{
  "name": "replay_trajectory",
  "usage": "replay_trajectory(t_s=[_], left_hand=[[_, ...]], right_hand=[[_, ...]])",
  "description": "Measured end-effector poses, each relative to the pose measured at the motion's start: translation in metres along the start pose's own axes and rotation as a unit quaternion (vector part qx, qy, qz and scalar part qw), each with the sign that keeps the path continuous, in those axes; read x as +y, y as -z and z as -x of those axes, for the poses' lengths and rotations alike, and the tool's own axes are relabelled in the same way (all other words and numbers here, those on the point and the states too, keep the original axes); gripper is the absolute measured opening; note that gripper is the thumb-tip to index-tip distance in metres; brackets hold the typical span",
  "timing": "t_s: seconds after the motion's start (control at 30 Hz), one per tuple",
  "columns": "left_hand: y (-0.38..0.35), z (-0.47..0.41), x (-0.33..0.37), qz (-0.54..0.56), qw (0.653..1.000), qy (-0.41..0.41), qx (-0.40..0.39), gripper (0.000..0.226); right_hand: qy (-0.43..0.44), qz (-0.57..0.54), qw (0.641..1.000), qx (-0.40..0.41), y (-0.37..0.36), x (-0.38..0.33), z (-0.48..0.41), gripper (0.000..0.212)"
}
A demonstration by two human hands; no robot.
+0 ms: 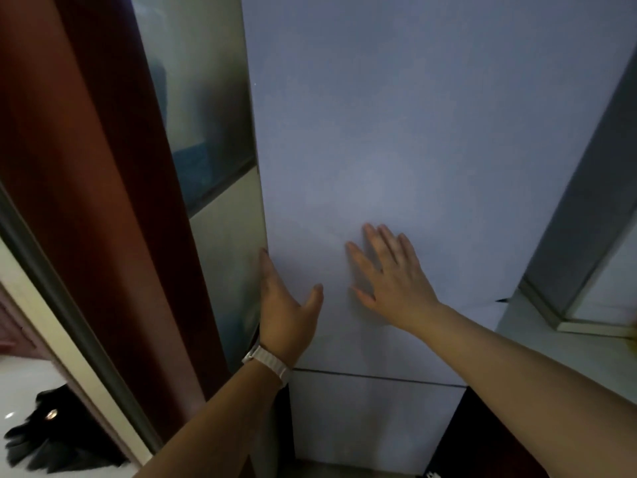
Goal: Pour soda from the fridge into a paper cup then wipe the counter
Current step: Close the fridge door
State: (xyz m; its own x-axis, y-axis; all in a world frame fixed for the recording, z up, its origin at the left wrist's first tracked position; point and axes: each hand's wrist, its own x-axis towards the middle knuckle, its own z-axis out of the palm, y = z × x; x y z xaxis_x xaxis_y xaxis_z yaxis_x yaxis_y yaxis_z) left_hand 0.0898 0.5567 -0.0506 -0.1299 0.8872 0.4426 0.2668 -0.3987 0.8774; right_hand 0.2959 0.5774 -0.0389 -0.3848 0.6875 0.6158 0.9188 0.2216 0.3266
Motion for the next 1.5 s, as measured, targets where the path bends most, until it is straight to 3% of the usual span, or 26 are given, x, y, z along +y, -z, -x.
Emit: replay_trajectory(t_s=[0.17, 0.3, 0.53, 0.83, 1.07, 1.23, 1.4, 1.5], left_hand=[[-0.016, -0.049, -0.017, -0.004, 0.999, 0.019, 0.025, 0.114], [-0.026, -0.088, -0.037, 0.002, 0.999, -0.012, 0.036, 0.116], [-0.047, -0.15, -0.062, 0.04, 0.999, -0.013, 0.012, 0.105], [-0.065, -0.171, -0.073, 0.002, 0.998, -0.003, 0.061, 0.107], [-0.052, -0.16, -0.067, -0.038, 0.999, 0.0, 0.003, 0.091], [-0.03, -0.12, -0.072, -0.114, 0.987, 0.084, -0.078, 0.099], [-0.014, -0.043, -0.064, -0.232, 0.96, 0.005, -0.156, 0.06], [-0.001, 0.006, -0.055, -0.246, 0.946, -0.026, -0.211, 0.052]], right_hand=[[0.018, 0.002, 0.999, 0.027, -0.04, 0.009, -0.026, 0.082], [0.031, 0.008, 0.998, 0.049, -0.068, 0.021, -0.045, 0.08], [0.049, 0.014, 0.995, 0.088, -0.103, 0.04, -0.074, 0.072], [0.075, 0.017, 0.987, 0.142, -0.126, 0.051, -0.081, 0.067], [0.062, -0.032, 0.997, 0.029, -0.107, 0.048, -0.077, 0.071], [0.018, -0.104, 0.993, -0.061, -0.08, 0.036, -0.059, 0.051], [-0.042, -0.174, 0.975, -0.13, -0.041, 0.023, -0.004, 0.03], [-0.098, -0.184, 0.956, -0.205, -0.016, 0.017, 0.041, 0.026]])
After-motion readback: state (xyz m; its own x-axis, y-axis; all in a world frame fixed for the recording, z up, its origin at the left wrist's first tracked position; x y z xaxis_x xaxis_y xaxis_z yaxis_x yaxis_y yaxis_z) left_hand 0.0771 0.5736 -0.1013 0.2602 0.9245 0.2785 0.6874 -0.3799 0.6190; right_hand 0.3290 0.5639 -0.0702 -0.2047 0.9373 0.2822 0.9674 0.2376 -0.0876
